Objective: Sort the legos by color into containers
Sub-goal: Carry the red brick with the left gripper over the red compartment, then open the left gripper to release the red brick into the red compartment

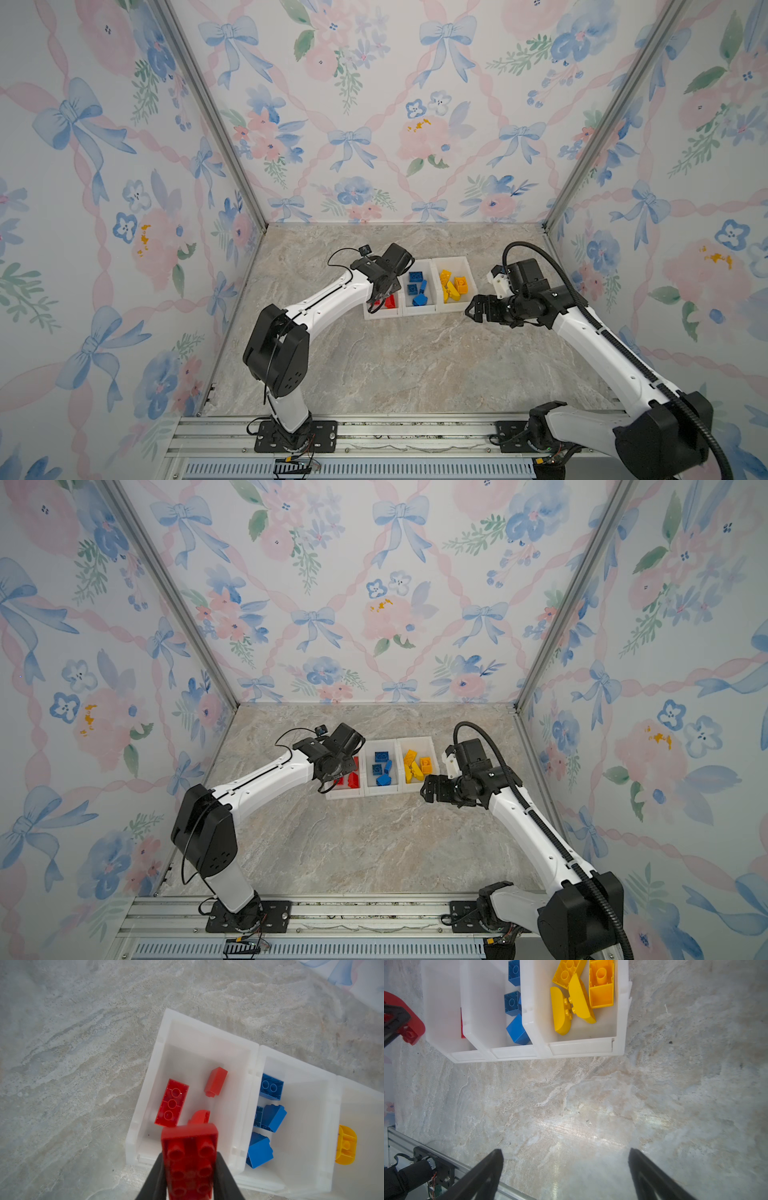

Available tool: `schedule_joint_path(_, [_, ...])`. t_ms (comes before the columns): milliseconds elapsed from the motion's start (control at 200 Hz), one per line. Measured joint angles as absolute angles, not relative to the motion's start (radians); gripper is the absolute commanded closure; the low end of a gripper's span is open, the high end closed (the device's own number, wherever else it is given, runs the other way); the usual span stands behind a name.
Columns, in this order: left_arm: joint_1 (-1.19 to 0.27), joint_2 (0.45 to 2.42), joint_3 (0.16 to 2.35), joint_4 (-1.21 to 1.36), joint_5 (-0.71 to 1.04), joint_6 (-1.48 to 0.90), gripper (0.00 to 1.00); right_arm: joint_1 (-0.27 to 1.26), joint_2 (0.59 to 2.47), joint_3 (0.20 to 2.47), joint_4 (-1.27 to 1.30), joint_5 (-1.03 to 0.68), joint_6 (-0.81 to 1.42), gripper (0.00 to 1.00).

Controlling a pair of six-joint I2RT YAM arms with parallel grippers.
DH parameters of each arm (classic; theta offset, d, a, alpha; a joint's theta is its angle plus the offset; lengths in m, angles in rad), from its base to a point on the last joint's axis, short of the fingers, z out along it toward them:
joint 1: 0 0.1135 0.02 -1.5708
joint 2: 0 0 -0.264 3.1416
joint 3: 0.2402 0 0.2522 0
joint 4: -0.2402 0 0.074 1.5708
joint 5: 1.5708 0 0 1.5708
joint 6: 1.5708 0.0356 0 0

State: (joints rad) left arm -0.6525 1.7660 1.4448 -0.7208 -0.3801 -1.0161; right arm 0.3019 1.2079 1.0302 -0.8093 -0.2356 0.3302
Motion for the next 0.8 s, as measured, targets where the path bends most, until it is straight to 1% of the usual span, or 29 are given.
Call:
schedule_joint_path(230, [-0.620,1.866,1.478,-0.708,-0.353,-0.880,0.85,0.302,1.182,1.030,-0.812,-0.224,0.342,0.03])
schedule_joint_path(300, [-0.611,1.893,1.485,-0.702,-0.347,-0.852,0.82,0.302,1.178,1.030,-0.812,-0.220,0.348,0.03])
schedule_joint_path(340, [-0.607,1.906,1.489,-0.701,-0.342,-0.838,0.78,0.302,1.176,1.030,-0.812,-0.216,0.351,0.03])
schedule_joint_path(400, [-0.604,1.925,1.497,-0.701,-0.339,-0.822,0.68,0.302,1.174,1.030,-0.813,-0.210,0.353,0.03])
schedule_joint_path(470, [-0.602,1.938,1.506,-0.700,-0.338,-0.810,0.53,0.302,1.171,1.030,-0.816,-0.205,0.357,0.03])
schedule_joint_path(545, [-0.602,1.941,1.514,-0.698,-0.335,-0.796,0.43,0.302,1.168,1.030,-0.820,-0.200,0.360,0.03])
schedule_joint_path(670, [-0.602,1.941,1.529,-0.693,-0.336,-0.787,0.33,0.302,1.165,1.030,-0.820,-0.194,0.368,0.03])
schedule_joint_path(795, [-0.603,1.941,1.534,-0.689,-0.340,-0.785,0.29,0.302,1.165,1.030,-0.820,-0.186,0.371,0.03])
